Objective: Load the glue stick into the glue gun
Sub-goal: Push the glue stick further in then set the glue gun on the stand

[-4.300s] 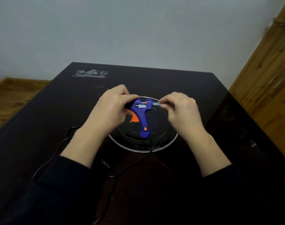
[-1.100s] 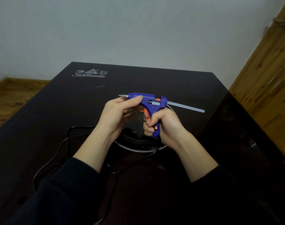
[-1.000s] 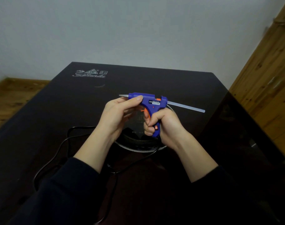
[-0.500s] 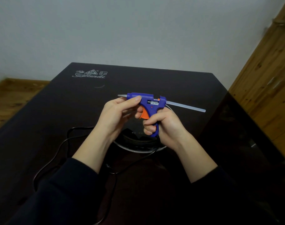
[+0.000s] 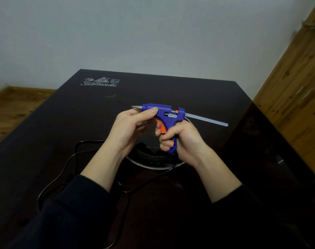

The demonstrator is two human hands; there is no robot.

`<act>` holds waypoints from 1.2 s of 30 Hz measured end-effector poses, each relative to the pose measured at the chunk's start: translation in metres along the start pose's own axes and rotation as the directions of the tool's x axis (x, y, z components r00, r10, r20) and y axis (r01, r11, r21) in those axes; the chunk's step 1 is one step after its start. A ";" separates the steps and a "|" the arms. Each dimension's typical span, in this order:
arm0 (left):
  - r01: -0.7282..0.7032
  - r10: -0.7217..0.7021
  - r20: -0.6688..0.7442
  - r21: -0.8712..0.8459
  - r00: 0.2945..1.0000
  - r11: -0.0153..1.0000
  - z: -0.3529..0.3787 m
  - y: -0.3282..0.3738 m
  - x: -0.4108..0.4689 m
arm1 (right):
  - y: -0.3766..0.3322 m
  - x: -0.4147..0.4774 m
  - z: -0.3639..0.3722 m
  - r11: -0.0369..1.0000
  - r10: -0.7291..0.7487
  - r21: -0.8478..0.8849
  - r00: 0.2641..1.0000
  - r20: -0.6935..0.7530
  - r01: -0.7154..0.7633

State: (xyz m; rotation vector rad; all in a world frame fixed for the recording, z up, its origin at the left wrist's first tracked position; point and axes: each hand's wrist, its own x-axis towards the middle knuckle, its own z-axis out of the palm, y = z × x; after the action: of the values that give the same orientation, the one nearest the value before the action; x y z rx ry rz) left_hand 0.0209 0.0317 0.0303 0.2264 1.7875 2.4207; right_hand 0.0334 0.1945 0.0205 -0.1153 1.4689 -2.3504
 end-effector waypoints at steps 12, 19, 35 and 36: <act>-0.002 0.000 -0.031 -0.050 1.000 0.999 0.004 0.002 -0.003 | 0.004 0.003 0.002 1.000 -0.004 -0.010 0.999 -0.051 0.004; -0.002 0.002 0.006 -0.017 1.000 1.000 0.000 0.001 0.000 | 0.002 0.004 -0.002 0.999 -0.034 -0.020 0.999 0.011 0.034; -0.008 0.008 -0.003 -0.022 1.000 1.000 0.000 0.002 0.000 | 0.000 0.002 -0.002 0.999 -0.033 -0.005 0.999 0.024 0.033; -0.007 0.006 -0.006 -0.019 1.000 1.000 0.000 0.002 0.000 | 0.000 0.001 -0.001 0.999 -0.033 -0.008 0.999 0.020 0.033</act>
State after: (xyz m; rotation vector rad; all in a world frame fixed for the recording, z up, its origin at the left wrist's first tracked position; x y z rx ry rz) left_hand 0.0214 0.0312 0.0319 0.2240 1.7681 2.4440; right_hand 0.0319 0.1949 0.0195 -0.1660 1.4778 -2.3626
